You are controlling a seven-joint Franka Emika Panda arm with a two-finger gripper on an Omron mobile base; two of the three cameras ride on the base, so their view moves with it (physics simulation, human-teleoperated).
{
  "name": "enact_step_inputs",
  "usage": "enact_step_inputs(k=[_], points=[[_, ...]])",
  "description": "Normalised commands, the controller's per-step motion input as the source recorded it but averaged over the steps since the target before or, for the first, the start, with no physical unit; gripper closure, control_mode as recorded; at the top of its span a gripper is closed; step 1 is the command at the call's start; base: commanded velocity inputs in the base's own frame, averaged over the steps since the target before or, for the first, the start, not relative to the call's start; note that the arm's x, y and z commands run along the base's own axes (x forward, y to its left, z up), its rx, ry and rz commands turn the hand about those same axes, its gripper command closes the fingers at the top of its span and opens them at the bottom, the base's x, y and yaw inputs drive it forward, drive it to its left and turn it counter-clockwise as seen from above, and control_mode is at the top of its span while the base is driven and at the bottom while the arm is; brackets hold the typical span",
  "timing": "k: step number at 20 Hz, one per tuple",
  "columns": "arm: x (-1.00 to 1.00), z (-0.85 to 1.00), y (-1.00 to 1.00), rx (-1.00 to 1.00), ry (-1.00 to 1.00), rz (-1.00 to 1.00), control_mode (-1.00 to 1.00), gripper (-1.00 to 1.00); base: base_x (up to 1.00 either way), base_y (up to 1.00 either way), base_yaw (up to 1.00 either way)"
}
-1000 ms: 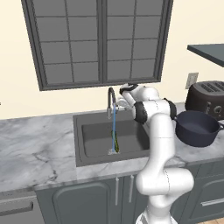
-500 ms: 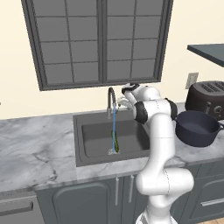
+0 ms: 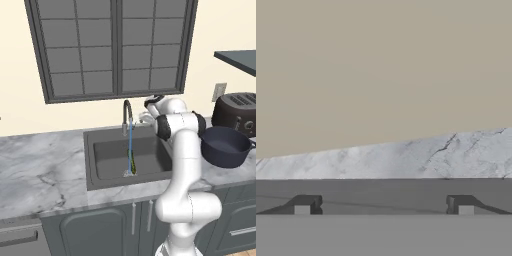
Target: Dump the squash from the pot into the sink. Then turn on the water and wash the squash. Then turn off the water and put the squash back in the pot.
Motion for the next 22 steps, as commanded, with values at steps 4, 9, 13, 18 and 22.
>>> enact_step_inputs(k=[4,9,13,18,22], points=[[-0.42,-0.25,0.04,0.00,0.00,0.00,-1.00,-1.00,0.00,0.00,0.00],[-0.06,-0.13,0.28,0.00,0.00,0.00,-1.00,-1.00,0.00,0.00,0.00],[0.00,-0.09,0.45,0.00,0.00,0.00,-1.00,-1.00,0.00,0.00,0.00],[0.00,-0.22,0.41,0.00,0.00,0.00,-1.00,-1.00,0.00,0.00,0.00],[0.00,-0.22,0.40,0.00,0.00,0.00,-1.00,-1.00,0.00,0.00,0.00]])
